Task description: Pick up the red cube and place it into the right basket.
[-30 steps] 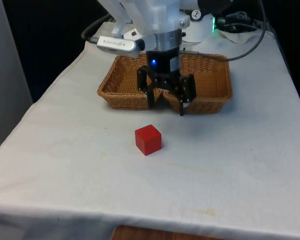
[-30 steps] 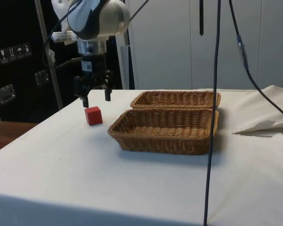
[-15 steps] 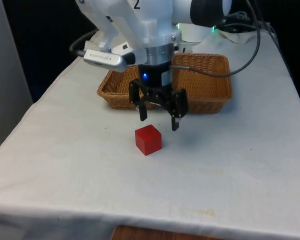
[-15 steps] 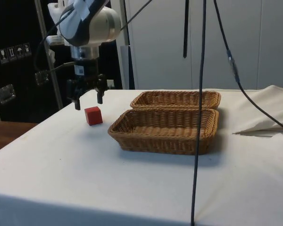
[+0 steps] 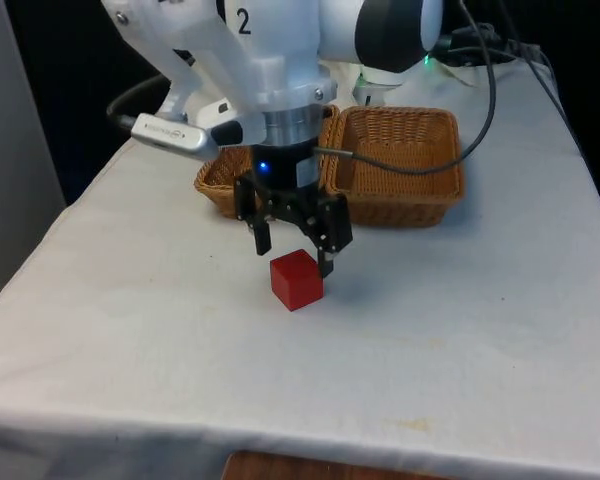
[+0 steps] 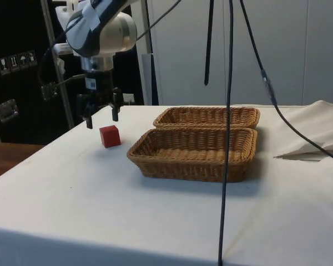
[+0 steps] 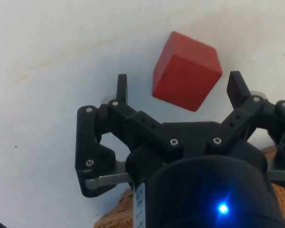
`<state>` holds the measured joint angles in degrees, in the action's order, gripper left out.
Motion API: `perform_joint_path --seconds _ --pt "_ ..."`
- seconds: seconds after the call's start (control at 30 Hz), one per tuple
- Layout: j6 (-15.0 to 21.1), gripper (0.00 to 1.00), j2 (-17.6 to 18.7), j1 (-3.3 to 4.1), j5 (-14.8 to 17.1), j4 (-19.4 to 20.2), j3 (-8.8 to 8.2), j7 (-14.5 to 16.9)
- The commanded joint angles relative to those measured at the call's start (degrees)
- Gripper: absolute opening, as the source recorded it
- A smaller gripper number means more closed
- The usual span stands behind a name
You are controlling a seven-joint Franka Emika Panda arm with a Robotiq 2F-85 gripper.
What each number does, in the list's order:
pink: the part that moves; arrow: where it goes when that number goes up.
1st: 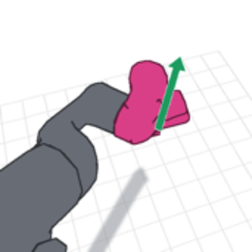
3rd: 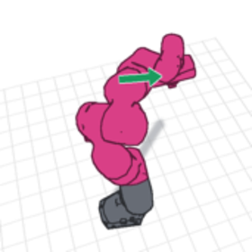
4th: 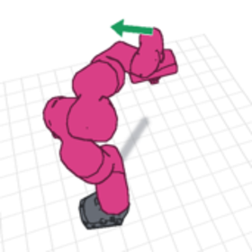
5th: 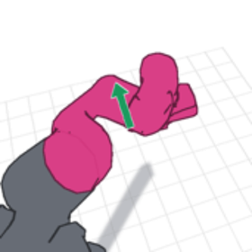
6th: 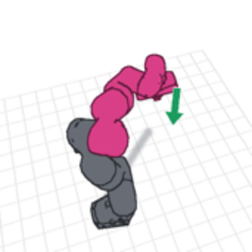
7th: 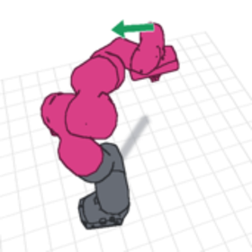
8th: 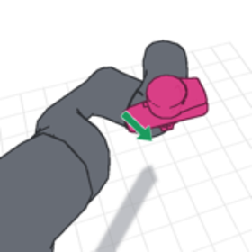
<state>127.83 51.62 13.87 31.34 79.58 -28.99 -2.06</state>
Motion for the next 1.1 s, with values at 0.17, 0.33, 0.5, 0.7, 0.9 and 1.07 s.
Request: perform_joint_path --seconds 0.17,0.33,0.5,0.7,0.9,1.07 --pt "-1.78 1.0 0.63 -0.4 0.06 -0.74 -0.74 -0.92" --pt "-1.83 1.0 1.15 -0.29 0.17 -0.63 -1.03 -2.35" --pt "-1.49 1.0 1.78 -0.23 0.29 -0.57 -1.03 -4.41" --pt "-1.15 1.0 2.35 -0.23 0.34 -0.57 -1.03 -6.3" --pt "-0.8 1.0 3.15 -0.29 0.4 -1.03 -0.92 -8.19" --pt "-0.86 1.0 3.15 -0.23 0.23 -1.09 -1.09 -8.31"
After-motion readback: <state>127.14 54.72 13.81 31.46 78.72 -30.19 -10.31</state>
